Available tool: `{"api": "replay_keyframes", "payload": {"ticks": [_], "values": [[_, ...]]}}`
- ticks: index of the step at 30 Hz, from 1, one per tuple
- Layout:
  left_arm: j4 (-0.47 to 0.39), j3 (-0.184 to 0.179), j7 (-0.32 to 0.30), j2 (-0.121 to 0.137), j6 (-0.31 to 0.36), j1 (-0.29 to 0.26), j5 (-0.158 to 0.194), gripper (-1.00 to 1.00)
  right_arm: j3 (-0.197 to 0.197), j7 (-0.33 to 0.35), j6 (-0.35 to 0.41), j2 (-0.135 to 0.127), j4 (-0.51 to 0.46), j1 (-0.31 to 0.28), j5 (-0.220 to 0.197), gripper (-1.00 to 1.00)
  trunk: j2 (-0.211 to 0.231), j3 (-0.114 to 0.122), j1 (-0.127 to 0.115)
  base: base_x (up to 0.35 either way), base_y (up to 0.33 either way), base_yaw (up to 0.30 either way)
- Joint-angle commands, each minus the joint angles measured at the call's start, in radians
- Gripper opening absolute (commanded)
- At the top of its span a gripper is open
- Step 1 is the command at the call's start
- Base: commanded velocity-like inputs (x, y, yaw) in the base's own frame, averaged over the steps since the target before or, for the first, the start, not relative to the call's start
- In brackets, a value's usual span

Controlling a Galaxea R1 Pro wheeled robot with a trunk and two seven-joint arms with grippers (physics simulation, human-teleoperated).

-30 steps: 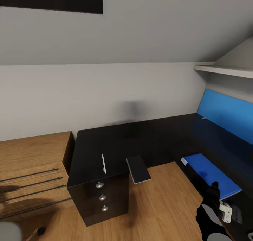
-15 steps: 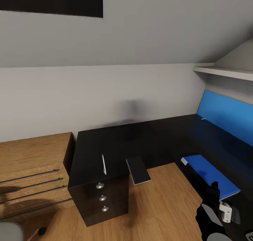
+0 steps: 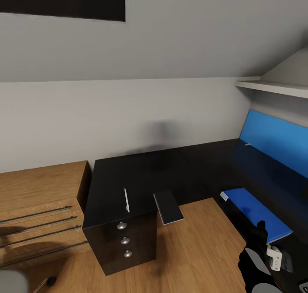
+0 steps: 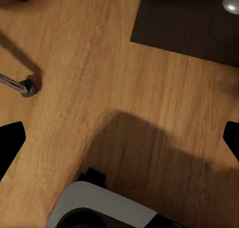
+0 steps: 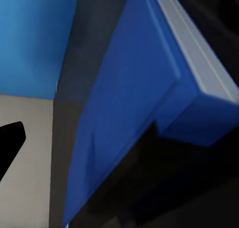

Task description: In the bedroom, organize the workspace by keeping the computer under the desk, ensuring the monitor is on the desk, placing the keyboard on the desk next to the monitor, placing the mouse on the desk next to the keyboard, moving the folder from the swivel chair onto the desk next to the mouse, stacking the notebook on top of the folder with the pen on top of the notebook, and positioning the swivel chair next to the desk.

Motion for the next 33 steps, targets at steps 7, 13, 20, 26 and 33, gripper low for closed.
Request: {"api": "replay_keyframes", "payload": {"ticks": [7,13,20,26,33], "values": [[0.0,0.002,-0.001,0.0,-0.003,-0.001,0.0,1.0,0.0,0.009,0.0,0.0,0.001,-0.001,-0.011,1.0,-0.001,-0.001,0.0,-0.08,0.0,0.0],[0.0,0.002,-0.001,0.0,-0.003,-0.001,-0.001,1.0,0.0,0.008,0.0,0.0,0.002,-0.001,-0.011,1.0,-0.001,-0.001,0.0,-0.255,0.0,0.0],[0.0,0.002,-0.001,-0.001,-0.003,-0.001,-0.001,1.0,0.003,0.008,0.002,0.0,0.003,-0.001,-0.011,1.0,-0.001,-0.001,0.0,-0.242,0.0,0.0],[0.0,0.001,-0.001,-0.001,-0.003,-0.001,-0.001,1.0,0.007,0.008,0.002,0.0,0.031,-0.001,-0.008,1.0,-0.001,-0.001,0.0,-0.069,0.0,0.0],[0.0,0.0,-0.002,-0.001,-0.003,-0.001,-0.001,1.0,0.015,0.009,0.004,0.001,0.041,-0.001,-0.008,1.0,-0.001,-0.001,0.0,-0.008,0.0,0.0]]}}
